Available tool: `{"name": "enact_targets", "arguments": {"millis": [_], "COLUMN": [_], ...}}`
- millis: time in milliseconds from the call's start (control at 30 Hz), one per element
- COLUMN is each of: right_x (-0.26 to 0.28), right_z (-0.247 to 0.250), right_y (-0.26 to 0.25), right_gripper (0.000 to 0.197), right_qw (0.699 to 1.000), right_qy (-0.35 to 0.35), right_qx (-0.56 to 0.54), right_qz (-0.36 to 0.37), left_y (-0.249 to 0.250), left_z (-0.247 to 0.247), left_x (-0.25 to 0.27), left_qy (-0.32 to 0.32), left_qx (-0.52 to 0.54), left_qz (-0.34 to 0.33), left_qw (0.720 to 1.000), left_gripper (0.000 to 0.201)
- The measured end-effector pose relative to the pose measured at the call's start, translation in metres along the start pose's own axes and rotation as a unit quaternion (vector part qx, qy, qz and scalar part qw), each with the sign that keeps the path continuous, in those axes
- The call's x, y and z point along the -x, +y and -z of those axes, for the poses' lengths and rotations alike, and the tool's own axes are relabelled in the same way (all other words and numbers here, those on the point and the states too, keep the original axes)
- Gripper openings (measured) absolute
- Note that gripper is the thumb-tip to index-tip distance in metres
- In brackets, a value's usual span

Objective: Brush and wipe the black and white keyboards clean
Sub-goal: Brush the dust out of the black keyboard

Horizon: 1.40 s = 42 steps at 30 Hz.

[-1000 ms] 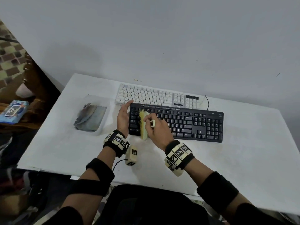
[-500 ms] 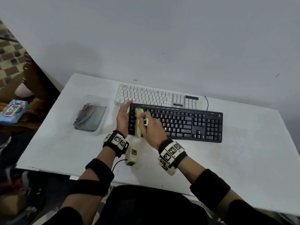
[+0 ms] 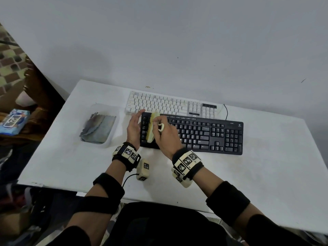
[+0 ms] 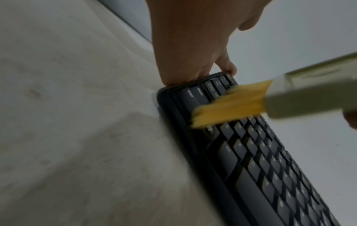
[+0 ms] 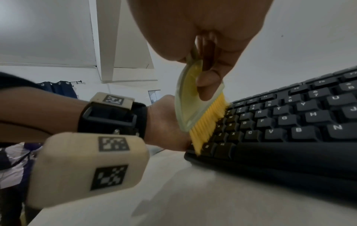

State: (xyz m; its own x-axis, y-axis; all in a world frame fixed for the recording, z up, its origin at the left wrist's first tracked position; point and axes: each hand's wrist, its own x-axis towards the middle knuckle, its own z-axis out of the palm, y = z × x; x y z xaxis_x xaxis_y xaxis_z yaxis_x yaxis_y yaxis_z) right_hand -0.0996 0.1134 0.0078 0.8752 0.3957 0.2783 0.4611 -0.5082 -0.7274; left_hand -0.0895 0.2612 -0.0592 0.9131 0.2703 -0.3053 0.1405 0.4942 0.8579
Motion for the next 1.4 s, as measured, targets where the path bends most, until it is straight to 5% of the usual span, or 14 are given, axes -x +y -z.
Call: {"name": "enact_targets", "arguments": {"millis": [167, 467, 700, 900, 1167, 1400], "right_x": [0.02, -0.005, 0.01, -0.007, 0.002, 0.005], "right_z": [-0.006, 0.006, -0.004, -0.005, -0.017, -0.014], "right_y": [0.006, -0.005, -0.002, -0.017, -0.018, -0.02], "right_gripper": [0.009, 0.015, 0.008, 0.013, 0.012, 0.014], "right_qw": [0.997, 1.0, 0.995, 1.0, 0.99, 0.997], "right_qy": [-0.059, 0.004, -0.078, -0.014, -0.137, -0.068], "right_qx": [0.034, 0.012, 0.04, -0.024, 0.019, 0.001], "right_qz": [0.026, 0.022, 0.042, -0.001, 0.035, 0.025], "left_y": [0.002, -0.002, 0.007, 0.011, 0.003, 0.0], "left_z": [0.001, 0.006, 0.007, 0.006, 0.01, -0.002], "left_x": [0.0, 0.0, 0.005, 0.012, 0.012, 0.014], "left_qy": [0.003, -0.006, -0.024, -0.026, -0.015, 0.0], "left_qx": [0.062, 0.019, 0.054, 0.032, 0.063, 0.056], "left_qz": [0.017, 0.015, 0.051, 0.06, 0.072, 0.052], "left_qw": [0.998, 1.0, 0.997, 0.997, 0.995, 0.997], "left_gripper": [0.044, 0.056, 0.057, 0.066, 0.066, 0.059]}}
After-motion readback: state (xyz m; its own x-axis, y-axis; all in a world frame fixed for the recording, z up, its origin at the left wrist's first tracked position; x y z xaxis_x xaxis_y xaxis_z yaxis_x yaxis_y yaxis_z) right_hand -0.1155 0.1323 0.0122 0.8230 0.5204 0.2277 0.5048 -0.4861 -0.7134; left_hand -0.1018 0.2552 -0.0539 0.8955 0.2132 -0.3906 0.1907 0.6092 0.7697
